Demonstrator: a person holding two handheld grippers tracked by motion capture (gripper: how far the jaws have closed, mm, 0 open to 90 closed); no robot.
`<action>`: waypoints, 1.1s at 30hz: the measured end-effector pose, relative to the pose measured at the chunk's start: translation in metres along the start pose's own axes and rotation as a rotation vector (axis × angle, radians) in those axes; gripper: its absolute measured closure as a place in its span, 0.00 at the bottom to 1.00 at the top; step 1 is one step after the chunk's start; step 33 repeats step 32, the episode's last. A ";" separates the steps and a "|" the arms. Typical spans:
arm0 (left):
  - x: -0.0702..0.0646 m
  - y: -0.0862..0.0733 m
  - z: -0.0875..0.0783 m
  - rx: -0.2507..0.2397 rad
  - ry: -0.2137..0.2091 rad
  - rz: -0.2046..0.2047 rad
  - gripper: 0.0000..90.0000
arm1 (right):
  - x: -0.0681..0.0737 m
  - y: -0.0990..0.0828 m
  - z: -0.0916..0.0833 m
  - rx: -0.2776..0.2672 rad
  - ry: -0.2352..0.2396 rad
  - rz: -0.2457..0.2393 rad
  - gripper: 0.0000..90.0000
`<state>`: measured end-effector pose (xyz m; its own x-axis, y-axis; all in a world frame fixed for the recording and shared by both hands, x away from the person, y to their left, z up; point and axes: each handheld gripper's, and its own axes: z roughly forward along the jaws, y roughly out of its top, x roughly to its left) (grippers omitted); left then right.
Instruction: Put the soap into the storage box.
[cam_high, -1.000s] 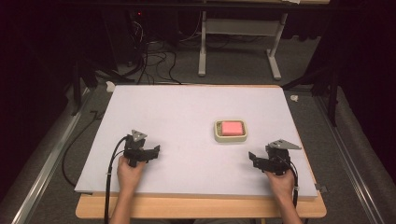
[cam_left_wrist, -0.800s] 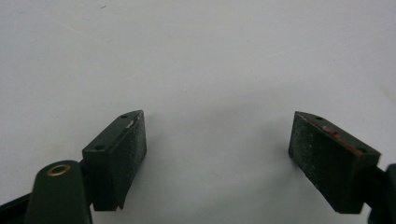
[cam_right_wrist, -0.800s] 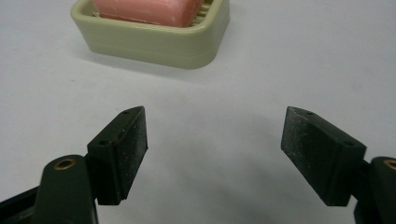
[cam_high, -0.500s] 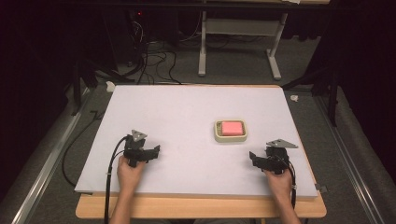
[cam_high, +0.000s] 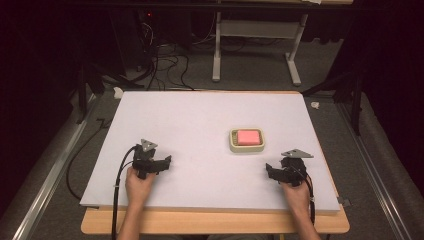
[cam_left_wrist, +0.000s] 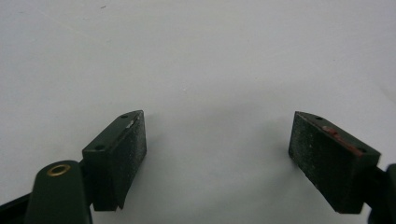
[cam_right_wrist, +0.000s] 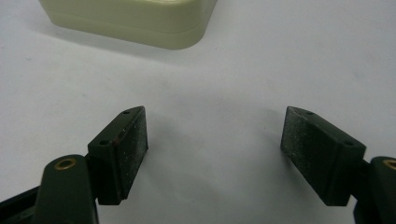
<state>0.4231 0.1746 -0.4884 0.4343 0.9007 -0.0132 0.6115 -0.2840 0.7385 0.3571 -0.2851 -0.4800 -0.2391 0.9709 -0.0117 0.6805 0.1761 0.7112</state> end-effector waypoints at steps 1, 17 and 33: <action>0.000 0.000 0.000 0.000 0.000 0.000 0.22 | 0.000 0.000 0.000 0.004 -0.001 0.000 0.26; 0.000 0.000 0.000 -0.002 0.000 -0.001 0.22 | 0.001 -0.002 0.002 -0.008 -0.009 -0.005 0.25; 0.000 0.000 0.000 0.000 0.001 0.000 0.22 | 0.000 -0.002 0.002 -0.008 -0.001 0.000 0.25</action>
